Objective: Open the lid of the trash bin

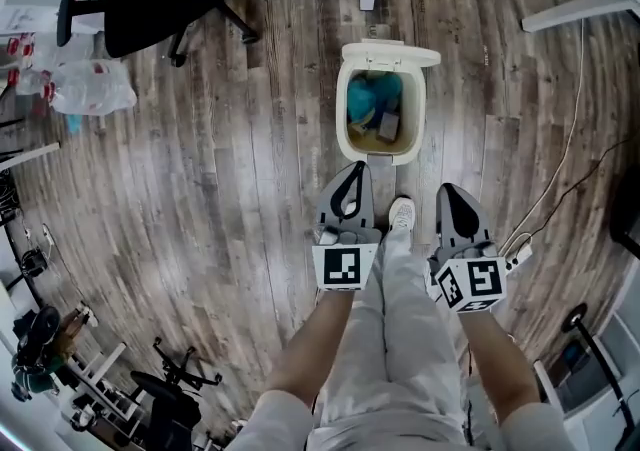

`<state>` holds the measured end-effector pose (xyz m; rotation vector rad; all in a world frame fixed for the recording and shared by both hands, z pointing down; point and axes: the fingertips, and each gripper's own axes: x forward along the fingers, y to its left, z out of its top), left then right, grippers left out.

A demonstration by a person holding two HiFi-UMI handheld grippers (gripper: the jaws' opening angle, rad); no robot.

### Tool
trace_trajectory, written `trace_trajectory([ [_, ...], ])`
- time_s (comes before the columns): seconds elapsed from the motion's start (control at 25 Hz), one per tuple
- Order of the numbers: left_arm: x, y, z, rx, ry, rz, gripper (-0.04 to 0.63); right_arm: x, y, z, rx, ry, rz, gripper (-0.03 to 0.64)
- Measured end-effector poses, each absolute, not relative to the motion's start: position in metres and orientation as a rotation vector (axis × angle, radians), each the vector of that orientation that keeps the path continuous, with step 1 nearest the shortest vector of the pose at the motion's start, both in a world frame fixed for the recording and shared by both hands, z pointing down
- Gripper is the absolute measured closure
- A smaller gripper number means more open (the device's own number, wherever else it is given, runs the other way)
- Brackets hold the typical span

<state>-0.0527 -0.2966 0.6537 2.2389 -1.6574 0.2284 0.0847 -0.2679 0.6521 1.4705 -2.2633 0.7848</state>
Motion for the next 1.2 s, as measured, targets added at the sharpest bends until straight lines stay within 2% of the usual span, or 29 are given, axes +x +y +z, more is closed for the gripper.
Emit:
trace_trajectory([
  [0.56,-0.086,-0.279,0.422,2.356,-1.771,0.086,0.595,0.083,-0.258,0.465,1.52,-2.382,0.621,0.601],
  [0.96,-0.082,-0.233,0.302,2.478,-1.719,-0.024,0.595,0.093,-0.227,0.325,1.583,-2.492,0.439,0.601],
  [1.2,-0.087,-0.2,0.252,2.521,-1.822,-0.038,0.595,0.117,-0.189,0.277,1.625,-2.543,0.373,0.601],
])
